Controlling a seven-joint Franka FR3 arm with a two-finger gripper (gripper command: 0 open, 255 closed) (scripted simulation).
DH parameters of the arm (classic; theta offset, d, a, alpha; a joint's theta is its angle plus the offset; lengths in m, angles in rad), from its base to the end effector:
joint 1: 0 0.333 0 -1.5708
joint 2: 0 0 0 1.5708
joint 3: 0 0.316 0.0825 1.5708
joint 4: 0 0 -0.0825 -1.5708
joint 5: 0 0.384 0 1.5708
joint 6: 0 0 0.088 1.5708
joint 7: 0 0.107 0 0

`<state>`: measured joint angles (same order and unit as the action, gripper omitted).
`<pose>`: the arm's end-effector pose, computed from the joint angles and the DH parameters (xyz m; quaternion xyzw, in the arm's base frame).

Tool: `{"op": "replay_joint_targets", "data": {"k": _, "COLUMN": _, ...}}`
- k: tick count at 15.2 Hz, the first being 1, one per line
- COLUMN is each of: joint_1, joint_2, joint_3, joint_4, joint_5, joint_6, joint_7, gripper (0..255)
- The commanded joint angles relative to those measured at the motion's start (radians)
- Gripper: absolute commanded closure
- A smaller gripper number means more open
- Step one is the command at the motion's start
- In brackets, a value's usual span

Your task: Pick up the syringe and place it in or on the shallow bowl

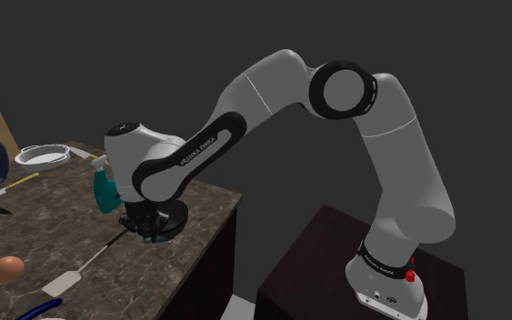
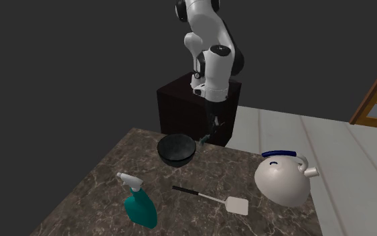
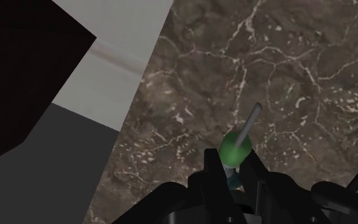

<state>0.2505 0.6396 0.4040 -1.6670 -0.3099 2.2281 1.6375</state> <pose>0.5624 0.3801 0.2551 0.9090 -0.4168 -0.0009 0.0081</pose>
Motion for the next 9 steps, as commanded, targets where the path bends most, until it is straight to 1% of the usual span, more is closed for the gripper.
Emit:
{"op": "replay_joint_targets", "data": {"k": 1, "joint_1": -0.004, "joint_2": -0.017, "joint_3": 0.005, "joint_4": 0.000, "joint_5": 0.007, "joint_6": -0.017, "joint_7": -0.005, "gripper": 255}}
{"op": "replay_joint_targets", "data": {"k": 3, "joint_1": -0.008, "joint_2": -0.032, "joint_3": 0.011, "joint_4": 0.004, "joint_5": 0.015, "joint_6": -0.035, "joint_7": -0.009, "gripper": 255}}
{"op": "replay_joint_targets", "data": {"k": 9, "joint_1": -0.082, "joint_2": 0.020, "joint_3": -0.015, "joint_4": 0.106, "joint_5": 0.019, "joint_6": -0.079, "joint_7": -0.131, "gripper": 255}}
